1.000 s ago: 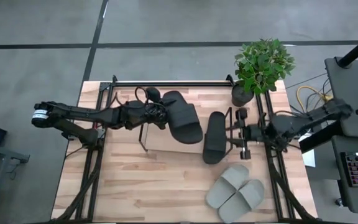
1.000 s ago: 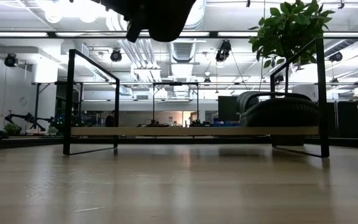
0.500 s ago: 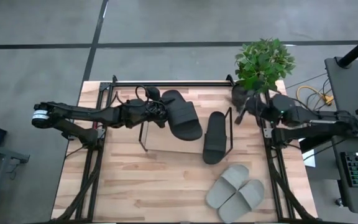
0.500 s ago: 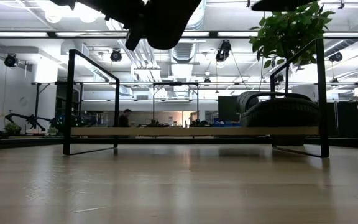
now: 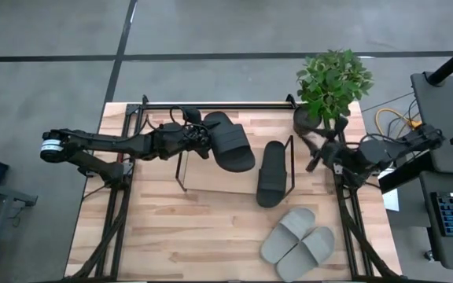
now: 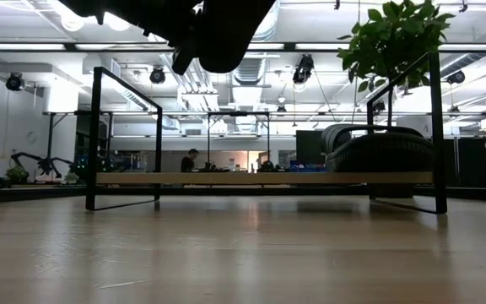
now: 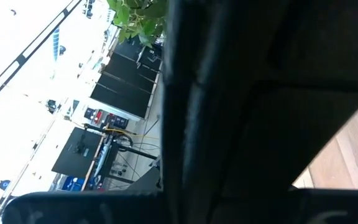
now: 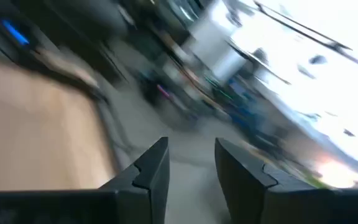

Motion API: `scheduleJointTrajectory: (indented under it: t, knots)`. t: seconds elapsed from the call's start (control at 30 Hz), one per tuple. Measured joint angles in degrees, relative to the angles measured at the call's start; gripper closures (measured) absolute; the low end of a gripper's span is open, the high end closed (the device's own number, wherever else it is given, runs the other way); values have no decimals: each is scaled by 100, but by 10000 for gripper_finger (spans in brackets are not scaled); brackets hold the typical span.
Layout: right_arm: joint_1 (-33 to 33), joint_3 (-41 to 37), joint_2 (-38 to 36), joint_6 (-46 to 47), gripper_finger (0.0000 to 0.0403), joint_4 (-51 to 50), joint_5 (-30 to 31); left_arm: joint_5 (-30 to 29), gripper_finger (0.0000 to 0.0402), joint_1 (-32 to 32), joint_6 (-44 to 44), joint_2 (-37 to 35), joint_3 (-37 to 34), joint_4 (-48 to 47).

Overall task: Pick and place slides into the shelf
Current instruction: Put the black slides on the shelf

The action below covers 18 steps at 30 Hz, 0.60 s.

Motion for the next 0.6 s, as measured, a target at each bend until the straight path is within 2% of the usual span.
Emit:
scheduleJointTrajectory:
  t: [0.17, 0.2, 0.3, 0.37, 0.5, 0.6]
  knots:
    - [3, 0, -91, 719, 284, -43, -1170, 7, 357, 0, -6, 0, 0, 73]
    - [-27, 0, -89, 872, 284, -45, -1575, 6, 357, 0, -6, 0, 0, 90]
    - [-301, 0, 23, 1355, 285, 224, -3347, 17, 357, 15, 12, 0, 0, 93]
    - [-601, 0, 243, 1463, 285, 473, -4152, 17, 357, 43, 23, 0, 0, 117]
    - [-1479, 35, 880, 1330, 285, 935, -5128, 14, 357, 79, 25, 0, 0, 162]
    - [-2443, 392, 1455, 1468, 287, 1073, -6605, 11, 357, 115, 33, 0, 0, 181]
